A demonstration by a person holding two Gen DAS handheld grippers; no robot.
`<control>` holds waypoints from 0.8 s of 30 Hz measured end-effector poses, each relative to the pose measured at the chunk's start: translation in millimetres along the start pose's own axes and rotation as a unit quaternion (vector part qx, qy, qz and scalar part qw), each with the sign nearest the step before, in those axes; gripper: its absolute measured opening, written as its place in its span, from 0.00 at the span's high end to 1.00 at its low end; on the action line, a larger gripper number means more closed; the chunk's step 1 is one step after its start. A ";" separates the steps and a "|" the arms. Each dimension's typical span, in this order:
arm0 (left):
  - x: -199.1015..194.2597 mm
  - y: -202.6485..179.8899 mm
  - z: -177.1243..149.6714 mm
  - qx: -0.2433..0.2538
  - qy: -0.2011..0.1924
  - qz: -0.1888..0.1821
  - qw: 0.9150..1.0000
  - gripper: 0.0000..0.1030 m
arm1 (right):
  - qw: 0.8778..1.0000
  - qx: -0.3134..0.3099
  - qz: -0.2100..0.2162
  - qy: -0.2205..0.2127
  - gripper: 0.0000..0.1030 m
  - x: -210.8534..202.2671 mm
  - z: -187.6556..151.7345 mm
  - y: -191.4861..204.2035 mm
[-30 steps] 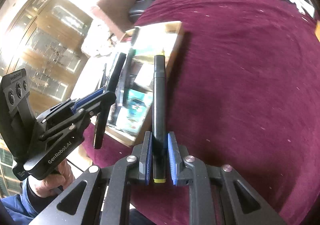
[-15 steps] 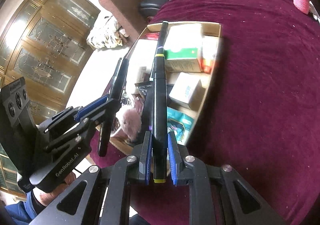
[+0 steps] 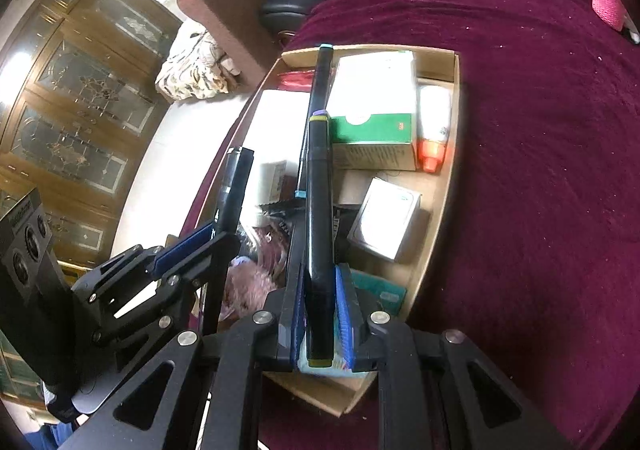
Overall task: Organize objects
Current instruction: 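Carry both markers into the tray and open both grippers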
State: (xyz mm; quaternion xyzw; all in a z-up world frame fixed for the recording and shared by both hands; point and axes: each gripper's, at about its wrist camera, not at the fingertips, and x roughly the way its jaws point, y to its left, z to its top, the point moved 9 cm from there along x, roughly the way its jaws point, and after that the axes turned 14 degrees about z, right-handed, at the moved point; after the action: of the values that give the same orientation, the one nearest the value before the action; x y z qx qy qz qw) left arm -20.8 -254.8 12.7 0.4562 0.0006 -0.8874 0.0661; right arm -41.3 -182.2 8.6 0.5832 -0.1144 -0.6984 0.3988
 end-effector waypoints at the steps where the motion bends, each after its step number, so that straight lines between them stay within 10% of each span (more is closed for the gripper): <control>1: 1.6 1.1 0.2 -0.001 0.001 0.000 1.000 0.86 | 1.000 0.001 -0.004 -0.001 0.83 2.2 2.5 -0.8; 18: 24.0 6.6 8.5 -0.011 0.008 -0.012 1.000 0.84 | 0.999 0.008 -0.036 -0.014 0.81 10.5 24.8 -8.0; 24: 23.0 -0.3 6.6 -0.013 0.002 -0.024 1.000 0.41 | 0.998 -0.005 -0.047 -0.029 0.68 -7.4 16.6 -5.1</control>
State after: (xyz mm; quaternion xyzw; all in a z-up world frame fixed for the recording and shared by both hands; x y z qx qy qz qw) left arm -39.4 -257.6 -2.1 0.4569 0.0228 -0.8878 0.0506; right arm -58.5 -178.8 15.7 0.5652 -0.0953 -0.7337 0.3649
